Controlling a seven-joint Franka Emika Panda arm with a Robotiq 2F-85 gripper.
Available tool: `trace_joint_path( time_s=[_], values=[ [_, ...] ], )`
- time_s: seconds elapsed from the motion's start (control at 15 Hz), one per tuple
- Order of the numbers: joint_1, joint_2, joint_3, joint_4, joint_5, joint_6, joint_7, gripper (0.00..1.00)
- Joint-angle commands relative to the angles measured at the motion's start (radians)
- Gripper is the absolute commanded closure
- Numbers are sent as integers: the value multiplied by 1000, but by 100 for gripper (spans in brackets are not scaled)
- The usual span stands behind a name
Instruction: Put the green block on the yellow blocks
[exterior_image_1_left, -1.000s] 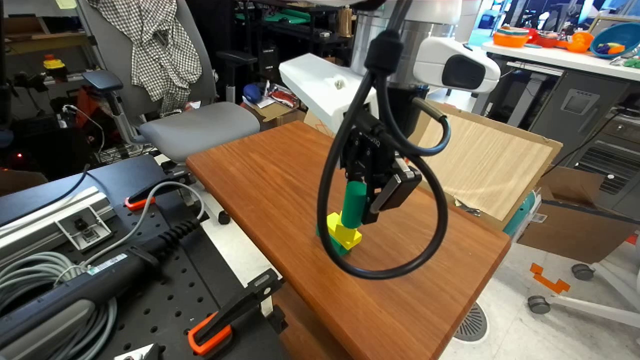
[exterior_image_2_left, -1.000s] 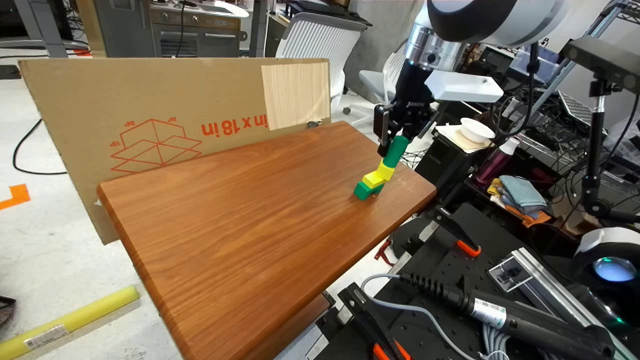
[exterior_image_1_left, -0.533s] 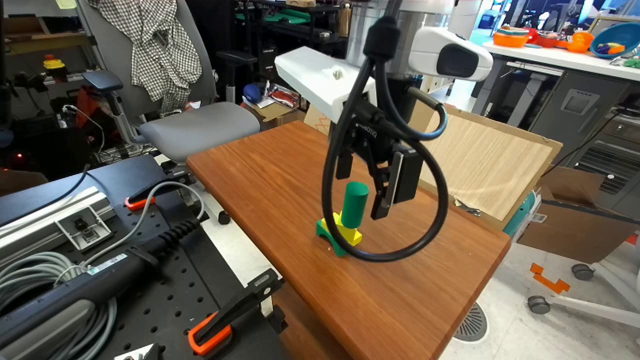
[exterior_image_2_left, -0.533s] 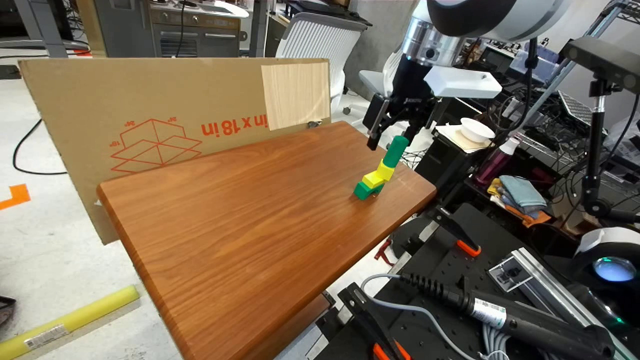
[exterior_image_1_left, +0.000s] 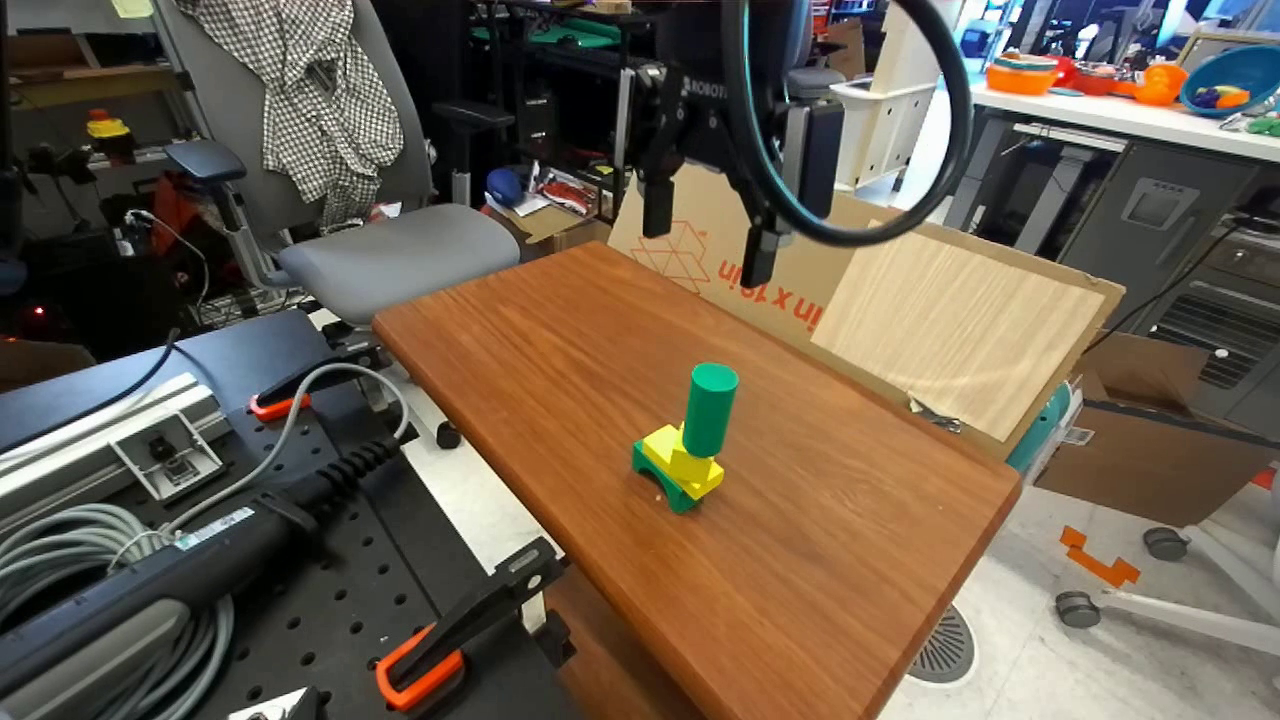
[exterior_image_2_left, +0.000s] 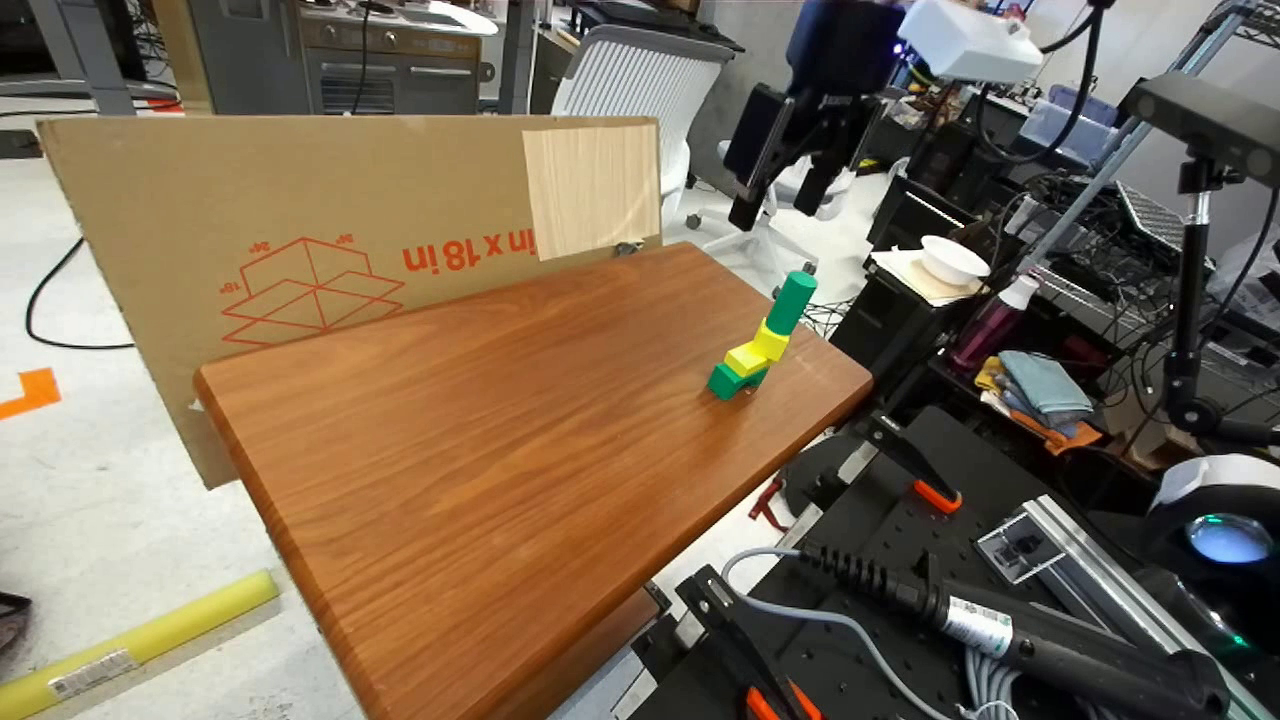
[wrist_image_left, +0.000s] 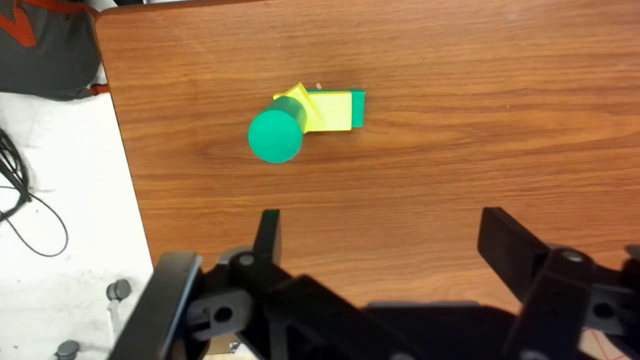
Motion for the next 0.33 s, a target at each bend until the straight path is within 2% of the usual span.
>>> trace_joint_path(
  time_s=[0.0,0.07,0.13,0.27],
  values=[
    [9,-54,45,-15,58,-55,-91,0],
    [11,-54,57,-15,80,-55,-112,0],
    [9,-25,38,0,38,-26,-60,0],
    [13,-23,44,0,42,-26,-62,0]
  ],
)
